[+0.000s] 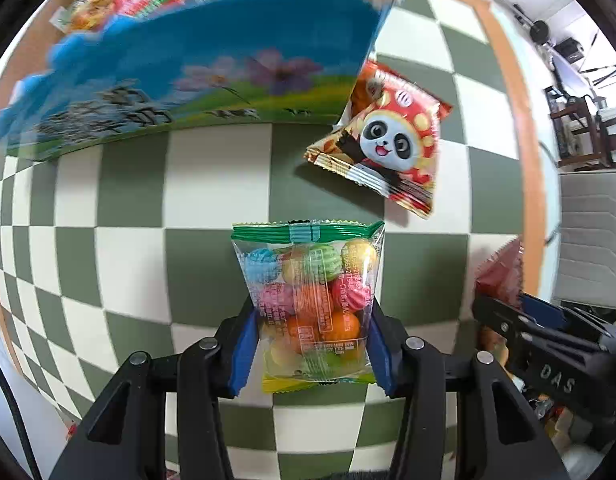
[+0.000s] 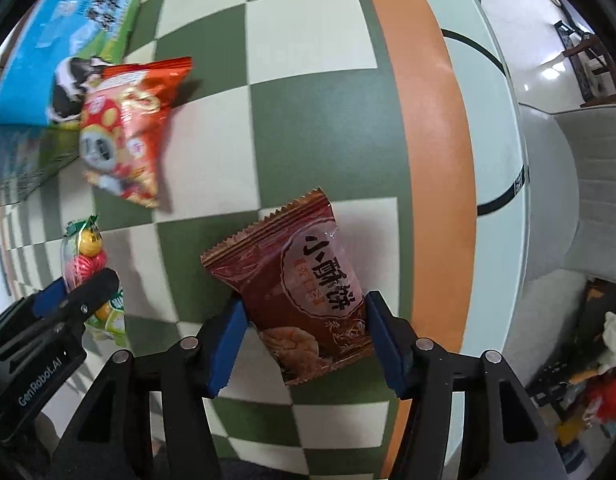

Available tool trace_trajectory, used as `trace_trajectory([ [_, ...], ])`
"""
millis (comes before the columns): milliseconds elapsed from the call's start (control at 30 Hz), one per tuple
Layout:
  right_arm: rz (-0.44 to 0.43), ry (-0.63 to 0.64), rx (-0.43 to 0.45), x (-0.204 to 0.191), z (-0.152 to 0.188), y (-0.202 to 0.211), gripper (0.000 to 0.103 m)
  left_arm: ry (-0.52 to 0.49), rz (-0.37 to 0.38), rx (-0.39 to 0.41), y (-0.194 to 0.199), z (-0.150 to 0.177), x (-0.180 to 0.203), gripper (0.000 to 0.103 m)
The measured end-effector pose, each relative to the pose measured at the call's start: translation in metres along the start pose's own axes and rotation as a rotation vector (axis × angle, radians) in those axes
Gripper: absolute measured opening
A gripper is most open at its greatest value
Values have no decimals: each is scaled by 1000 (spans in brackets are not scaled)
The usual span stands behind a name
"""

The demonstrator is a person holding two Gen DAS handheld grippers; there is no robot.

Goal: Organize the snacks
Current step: 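Grasp the clear candy bag with the left gripper while the right grasps the brown biscuit pack, then carry both held packs over the cardboard box and open both grippers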

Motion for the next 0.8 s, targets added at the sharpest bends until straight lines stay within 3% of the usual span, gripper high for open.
trace_trajectory([
  [167, -100, 7, 17, -18, 18, 35, 61, 1, 36, 70, 53, 6, -5, 45],
  [333, -211, 33, 86, -53, 20, 98, 61, -1, 71, 153, 119, -9, -38, 45],
  [433, -279, 49, 135, -86, 8, 142, 61, -7, 95, 189, 157, -35, -69, 45],
  [600, -348, 62, 219, -142, -26, 192, 62, -38, 67, 217, 178, -91, -120, 45],
  [800, -347, -2, 262, -202, -87, 200, 62, -100, 48, 128, 159, -181, -159, 45],
])
Point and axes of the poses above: each gripper's, at about its wrist camera, not at the fingertips, and y roughly against the way its jaws point, x to its right, z to its underside, the point moved 6 cm from there along -y, roughly the way its jaws point, and after that the axes turned 8 degrees about -y, right-handed, at the moved point
